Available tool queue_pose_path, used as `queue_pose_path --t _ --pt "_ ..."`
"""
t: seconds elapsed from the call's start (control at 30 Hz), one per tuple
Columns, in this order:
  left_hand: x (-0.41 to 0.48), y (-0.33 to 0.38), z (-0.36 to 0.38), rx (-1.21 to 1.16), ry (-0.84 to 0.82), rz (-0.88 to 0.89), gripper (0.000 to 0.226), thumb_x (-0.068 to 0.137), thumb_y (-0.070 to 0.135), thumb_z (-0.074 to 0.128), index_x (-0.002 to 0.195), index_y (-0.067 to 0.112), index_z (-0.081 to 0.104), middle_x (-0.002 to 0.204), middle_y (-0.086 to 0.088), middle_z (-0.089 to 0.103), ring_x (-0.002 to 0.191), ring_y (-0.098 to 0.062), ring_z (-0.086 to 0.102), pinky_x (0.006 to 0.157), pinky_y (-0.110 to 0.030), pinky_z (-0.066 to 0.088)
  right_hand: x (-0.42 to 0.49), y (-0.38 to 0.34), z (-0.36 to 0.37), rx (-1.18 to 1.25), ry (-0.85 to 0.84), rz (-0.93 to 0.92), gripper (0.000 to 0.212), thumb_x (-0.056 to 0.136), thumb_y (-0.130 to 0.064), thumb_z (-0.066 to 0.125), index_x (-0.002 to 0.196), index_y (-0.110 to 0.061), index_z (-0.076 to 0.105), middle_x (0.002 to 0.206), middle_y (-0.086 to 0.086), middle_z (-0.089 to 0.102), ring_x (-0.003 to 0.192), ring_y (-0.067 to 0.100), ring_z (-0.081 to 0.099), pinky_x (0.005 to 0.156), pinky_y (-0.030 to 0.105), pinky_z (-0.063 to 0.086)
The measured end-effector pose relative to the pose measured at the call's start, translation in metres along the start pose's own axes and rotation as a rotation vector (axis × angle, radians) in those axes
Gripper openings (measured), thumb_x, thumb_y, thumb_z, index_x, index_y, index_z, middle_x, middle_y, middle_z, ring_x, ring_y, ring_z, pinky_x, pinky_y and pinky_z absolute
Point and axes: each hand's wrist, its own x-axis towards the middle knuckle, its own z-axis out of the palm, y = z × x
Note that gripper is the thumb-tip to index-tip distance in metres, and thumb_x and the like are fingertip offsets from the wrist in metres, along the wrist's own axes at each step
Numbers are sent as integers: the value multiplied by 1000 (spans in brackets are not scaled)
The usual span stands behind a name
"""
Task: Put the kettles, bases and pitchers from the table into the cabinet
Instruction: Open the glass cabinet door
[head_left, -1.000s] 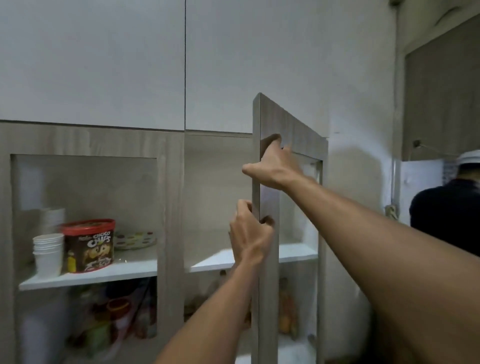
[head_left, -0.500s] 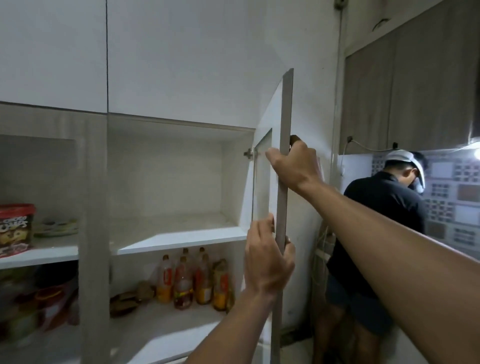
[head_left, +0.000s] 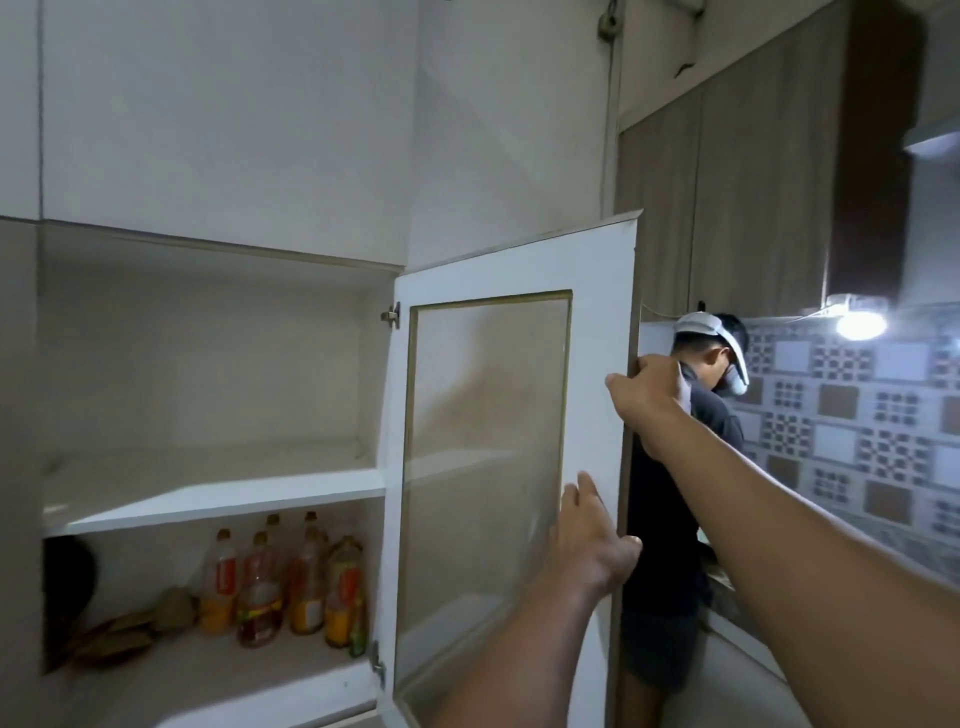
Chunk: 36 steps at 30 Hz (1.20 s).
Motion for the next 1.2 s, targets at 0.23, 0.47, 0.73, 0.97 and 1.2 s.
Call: queue_pose_path --t 0.23,0.47,0.73,0.97,1.2 --pt "32 14 28 105 -61 -5 99 91 25 66 159 16 -5 168 -2 -2 154 -23 11 118 -36 27 27 41 -18 -2 -62 -31 30 93 -15 60 122 -10 65 111 10 66 90 23 55 84 36 51" --pt "27 7 17 140 -64 5 91 95 31 62 160 18 -1 168 0 2 152 -27 20 119 -40 27 16 33 -20 -99 -22 -45 37 94 -21 61 130 -15 58 125 13 62 106 33 57 83 35 43" --pt "7 -30 -71 249 76 -33 85 97 37 58 159 17 4 168 -3 3 152 -33 18 121 -45 24 -52 -11 10 -296 169 -439 34 96 -27 54 127 -14 50 132 14 50 119 35 52 92 47 46" --pt "-37 -116 -195 410 241 -91 82 97 40 54 159 12 7 167 -9 8 147 -40 24 117 -52 29 -127 -60 128 -332 -126 -494 37 97 -32 48 131 -16 49 135 11 50 120 31 50 94 45 48" --pt "-121 -241 -348 520 445 -372 79 97 38 54 158 12 12 167 -7 9 146 -39 27 115 -55 30 -252 -124 279 -210 -473 -549 38 96 -28 47 131 -13 51 138 13 47 122 36 49 98 45 44"
